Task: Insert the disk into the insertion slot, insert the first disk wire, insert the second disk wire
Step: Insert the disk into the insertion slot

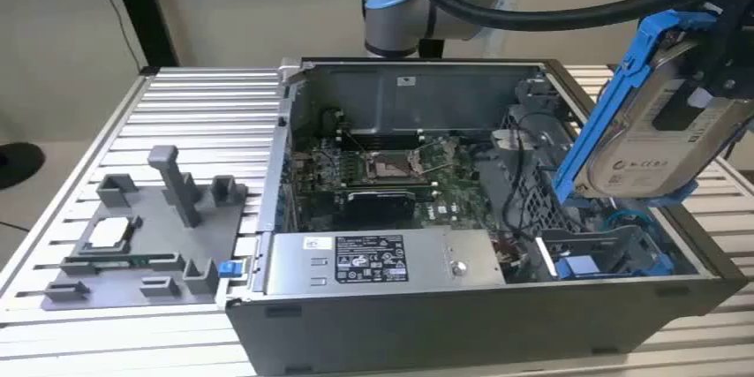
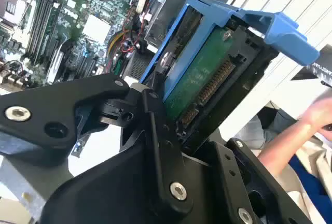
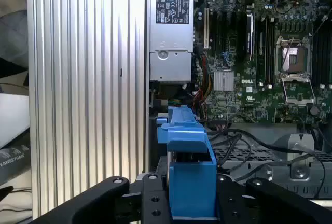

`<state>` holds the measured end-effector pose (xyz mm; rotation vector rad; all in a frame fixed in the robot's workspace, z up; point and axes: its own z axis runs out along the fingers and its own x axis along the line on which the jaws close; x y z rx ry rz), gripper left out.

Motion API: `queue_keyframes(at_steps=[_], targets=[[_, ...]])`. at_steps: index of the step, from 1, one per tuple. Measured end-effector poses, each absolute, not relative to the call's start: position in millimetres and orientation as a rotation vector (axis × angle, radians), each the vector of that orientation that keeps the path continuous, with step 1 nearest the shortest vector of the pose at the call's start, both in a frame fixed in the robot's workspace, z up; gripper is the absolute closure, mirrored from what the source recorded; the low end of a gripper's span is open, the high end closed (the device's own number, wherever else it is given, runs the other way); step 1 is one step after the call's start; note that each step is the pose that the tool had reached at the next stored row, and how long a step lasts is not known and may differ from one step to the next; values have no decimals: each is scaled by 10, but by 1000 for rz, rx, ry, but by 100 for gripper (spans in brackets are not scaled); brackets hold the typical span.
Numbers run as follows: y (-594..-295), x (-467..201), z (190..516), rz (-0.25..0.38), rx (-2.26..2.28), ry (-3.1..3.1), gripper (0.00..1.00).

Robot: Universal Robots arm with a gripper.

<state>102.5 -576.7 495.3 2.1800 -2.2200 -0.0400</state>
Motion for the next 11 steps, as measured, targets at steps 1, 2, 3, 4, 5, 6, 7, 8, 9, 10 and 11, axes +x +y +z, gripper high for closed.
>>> queue_keyframes(at_steps=[1, 2, 3, 4, 5, 6, 7, 8, 9, 10, 11], targets=[[-5767, 1025, 4953, -40, 2180, -2220, 100], [-5767, 1025, 4953, -40, 2180, -2220, 100], [-5767, 1026, 4953, -40, 2180, -2220, 100], [-5767, 1025, 4953, -40, 2180, -2220, 100], [-5767, 1025, 4953, -40, 2180, -2220, 100], [-5766, 1025, 4953, -40, 2180, -2220, 100], [-5766, 1025, 4953, -40, 2180, -2220, 100], [-5767, 1026, 4953, -40, 2180, -2220, 100], [-5767, 1025, 4953, -40, 2180, -2220, 100], [-5767, 1026, 4953, -40, 2180, -2220, 100], [-5767, 1026, 4950, -40, 2180, -2220, 100]])
